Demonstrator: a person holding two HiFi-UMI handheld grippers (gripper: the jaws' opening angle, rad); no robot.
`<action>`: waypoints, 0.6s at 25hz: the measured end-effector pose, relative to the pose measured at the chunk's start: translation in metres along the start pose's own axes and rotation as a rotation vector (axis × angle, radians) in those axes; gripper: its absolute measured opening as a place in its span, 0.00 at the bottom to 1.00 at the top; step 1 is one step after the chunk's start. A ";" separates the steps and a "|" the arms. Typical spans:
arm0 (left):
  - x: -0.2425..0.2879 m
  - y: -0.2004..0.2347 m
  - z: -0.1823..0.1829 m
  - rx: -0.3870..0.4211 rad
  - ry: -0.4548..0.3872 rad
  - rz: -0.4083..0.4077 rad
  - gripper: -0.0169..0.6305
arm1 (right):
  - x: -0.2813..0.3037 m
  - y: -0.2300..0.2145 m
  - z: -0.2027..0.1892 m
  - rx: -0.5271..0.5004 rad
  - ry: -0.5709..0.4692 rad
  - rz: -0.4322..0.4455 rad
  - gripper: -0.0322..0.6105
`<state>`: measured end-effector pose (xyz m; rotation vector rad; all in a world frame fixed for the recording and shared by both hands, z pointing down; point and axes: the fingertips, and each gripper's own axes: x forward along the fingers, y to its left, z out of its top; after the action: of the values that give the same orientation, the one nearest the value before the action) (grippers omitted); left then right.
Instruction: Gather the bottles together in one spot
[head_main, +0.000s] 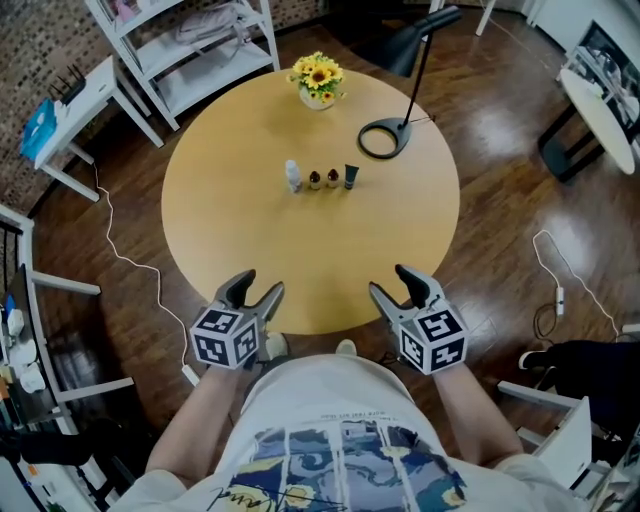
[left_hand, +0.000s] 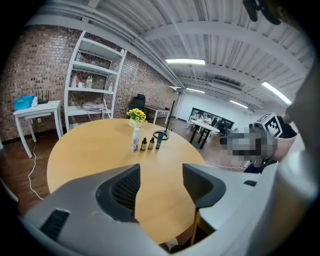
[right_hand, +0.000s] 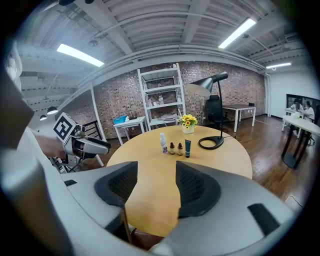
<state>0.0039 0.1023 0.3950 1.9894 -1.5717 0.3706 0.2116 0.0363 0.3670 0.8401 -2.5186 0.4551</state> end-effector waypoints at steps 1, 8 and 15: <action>-0.001 0.001 -0.001 0.002 0.004 -0.001 0.41 | -0.001 0.001 -0.001 0.003 -0.001 -0.003 0.46; -0.011 0.008 -0.008 0.034 0.017 -0.004 0.41 | -0.004 0.004 0.000 0.036 -0.035 -0.050 0.46; -0.016 0.011 -0.009 0.038 0.026 -0.016 0.41 | -0.009 0.008 0.002 0.041 -0.045 -0.088 0.46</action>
<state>-0.0098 0.1186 0.3970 2.0170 -1.5421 0.4216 0.2125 0.0454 0.3599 0.9830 -2.5083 0.4645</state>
